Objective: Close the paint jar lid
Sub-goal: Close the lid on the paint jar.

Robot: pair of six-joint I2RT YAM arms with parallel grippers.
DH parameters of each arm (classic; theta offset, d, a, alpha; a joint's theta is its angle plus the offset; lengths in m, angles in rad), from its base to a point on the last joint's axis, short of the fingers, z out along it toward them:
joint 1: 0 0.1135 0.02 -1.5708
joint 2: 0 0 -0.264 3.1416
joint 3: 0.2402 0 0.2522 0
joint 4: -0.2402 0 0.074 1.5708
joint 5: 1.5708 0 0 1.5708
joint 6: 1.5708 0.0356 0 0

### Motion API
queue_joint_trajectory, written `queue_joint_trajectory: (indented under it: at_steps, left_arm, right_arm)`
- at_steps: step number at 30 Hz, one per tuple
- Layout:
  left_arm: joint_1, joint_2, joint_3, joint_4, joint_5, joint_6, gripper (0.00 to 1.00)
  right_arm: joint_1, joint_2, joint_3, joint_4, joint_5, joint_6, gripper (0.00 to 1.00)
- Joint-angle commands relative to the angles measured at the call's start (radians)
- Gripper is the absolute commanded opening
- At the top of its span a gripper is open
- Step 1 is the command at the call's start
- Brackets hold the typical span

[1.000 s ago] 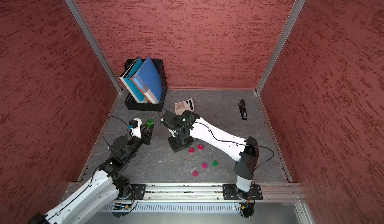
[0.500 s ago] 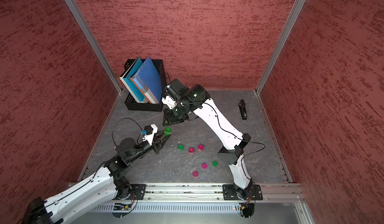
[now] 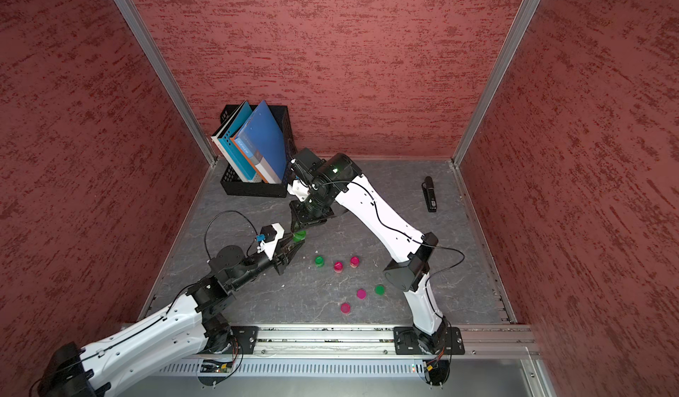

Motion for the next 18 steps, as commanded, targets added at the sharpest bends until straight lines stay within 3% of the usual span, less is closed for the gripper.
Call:
queue_joint_trajectory:
  at_steps: [1, 18]
  left_arm:
    - [-0.006, 0.001, 0.034, -0.006, -0.027, 0.032, 0.28]
    - [-0.034, 0.002, 0.043, -0.02, -0.043, 0.052, 0.28]
  right_arm:
    - [0.003, -0.036, -0.035, -0.182, 0.027, -0.018, 0.26]
    - [0.004, -0.044, -0.076, -0.177, 0.0, -0.019, 0.26]
